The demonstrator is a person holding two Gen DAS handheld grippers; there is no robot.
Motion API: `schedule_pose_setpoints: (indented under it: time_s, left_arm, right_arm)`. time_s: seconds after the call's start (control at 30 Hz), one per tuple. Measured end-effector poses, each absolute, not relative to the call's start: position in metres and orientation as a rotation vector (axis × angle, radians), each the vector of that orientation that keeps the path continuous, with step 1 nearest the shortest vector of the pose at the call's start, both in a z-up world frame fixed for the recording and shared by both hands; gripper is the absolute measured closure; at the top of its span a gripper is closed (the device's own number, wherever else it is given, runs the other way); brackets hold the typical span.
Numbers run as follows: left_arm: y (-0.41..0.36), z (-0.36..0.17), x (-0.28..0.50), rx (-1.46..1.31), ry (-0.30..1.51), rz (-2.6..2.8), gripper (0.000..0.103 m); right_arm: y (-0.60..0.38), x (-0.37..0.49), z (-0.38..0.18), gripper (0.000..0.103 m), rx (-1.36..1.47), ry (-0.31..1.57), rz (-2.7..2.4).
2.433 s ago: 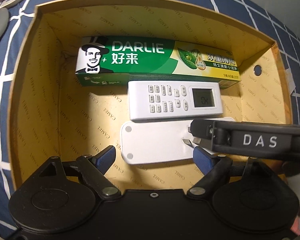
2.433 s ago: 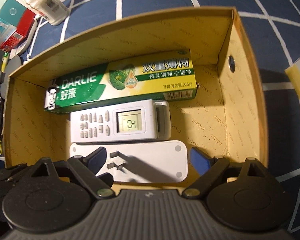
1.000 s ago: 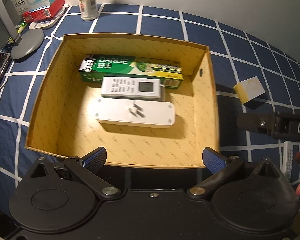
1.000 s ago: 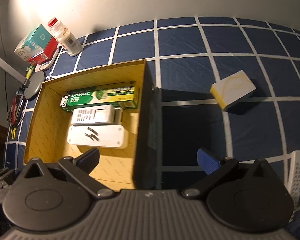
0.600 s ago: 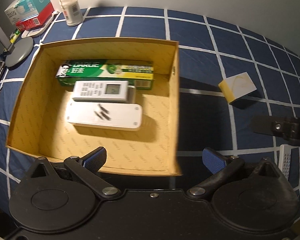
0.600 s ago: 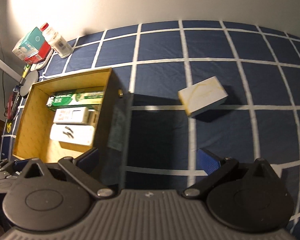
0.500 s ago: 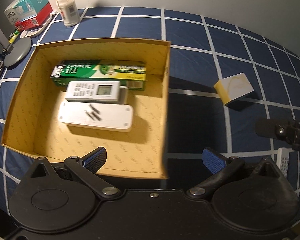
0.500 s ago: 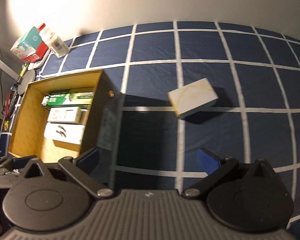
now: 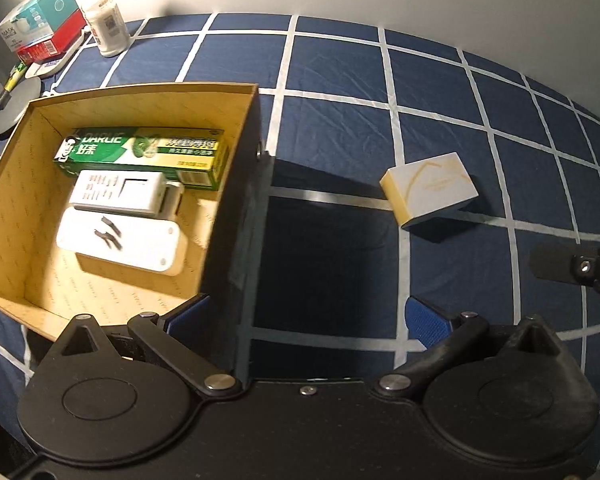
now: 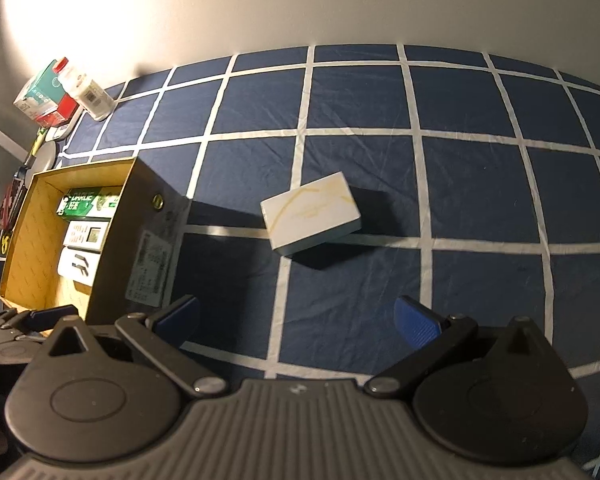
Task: Organize objects
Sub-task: 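Move the right tool out of the box toward the cream box, then close the right gripper on the cream box with yellow trim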
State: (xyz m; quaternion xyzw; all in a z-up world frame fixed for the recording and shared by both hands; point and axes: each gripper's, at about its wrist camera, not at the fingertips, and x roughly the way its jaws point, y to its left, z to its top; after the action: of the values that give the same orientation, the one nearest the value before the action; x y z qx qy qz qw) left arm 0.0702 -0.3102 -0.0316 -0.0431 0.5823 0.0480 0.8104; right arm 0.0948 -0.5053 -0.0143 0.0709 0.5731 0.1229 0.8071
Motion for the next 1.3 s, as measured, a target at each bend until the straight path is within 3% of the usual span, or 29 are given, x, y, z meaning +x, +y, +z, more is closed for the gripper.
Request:
schedule_pose_setpoints:
  time_s: [1.3]
  left_arm:
    - [-0.338, -0.143, 0.19, -0.267, 1.411, 0.132, 0.0]
  right_arm:
    - [-0.494, 0.257, -0.152, 0.002, 0.141, 1.479, 0.485]
